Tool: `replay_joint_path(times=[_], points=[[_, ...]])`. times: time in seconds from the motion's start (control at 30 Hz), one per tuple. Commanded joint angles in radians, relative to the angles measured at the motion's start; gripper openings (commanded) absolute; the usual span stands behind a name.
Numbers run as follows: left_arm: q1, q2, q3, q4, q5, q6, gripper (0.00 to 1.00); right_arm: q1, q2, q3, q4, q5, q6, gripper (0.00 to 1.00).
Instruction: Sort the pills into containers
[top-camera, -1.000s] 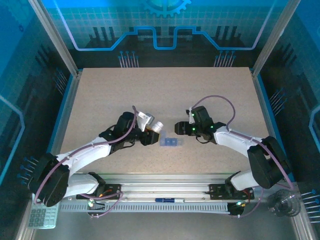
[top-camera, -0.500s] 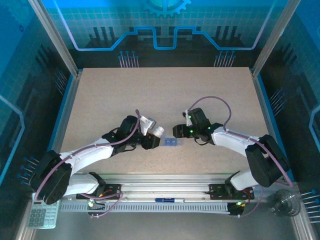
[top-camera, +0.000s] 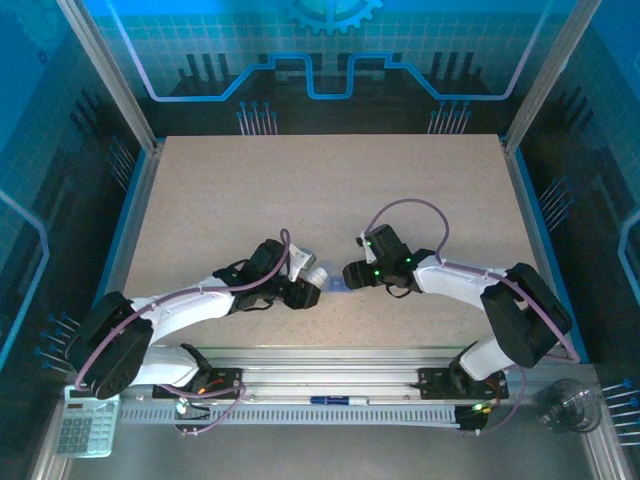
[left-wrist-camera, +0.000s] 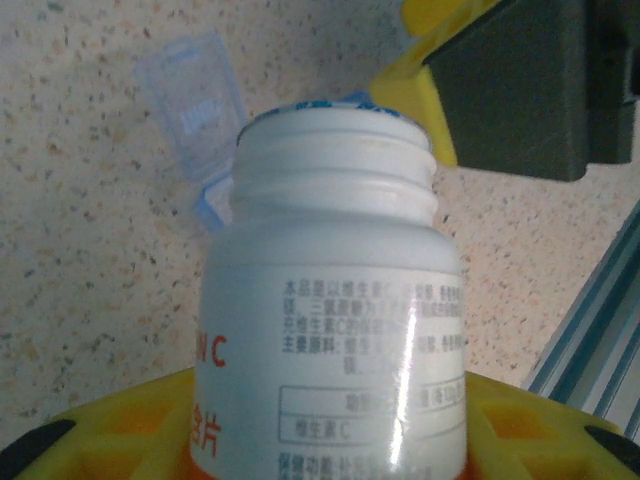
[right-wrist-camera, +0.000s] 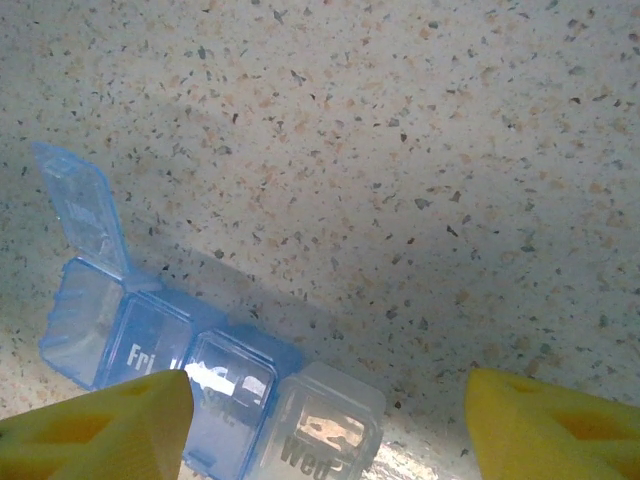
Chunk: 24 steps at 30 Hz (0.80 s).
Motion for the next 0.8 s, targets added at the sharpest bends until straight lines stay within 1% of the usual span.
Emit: replay_joint_path(times=[0.0, 0.27, 0.77], points=[[-0.014, 0.023, 0.028, -0.063, -0.027, 0.007, 0.0, 0.02, 0.023, 0.029, -0.023, 0.024, -0.012, 0.73], [-0.035, 0.094, 0.103, -0.171, -0.06, 0.057, 0.0, 0.024, 0.048, 0.037, -0.02, 0.026, -0.002, 0.73], [-0.061, 0.167, 0.194, -0.275, -0.094, 0.106, 0.0, 0.024, 0.054, 0.023, -0.01, 0.024, 0.01, 0.73]])
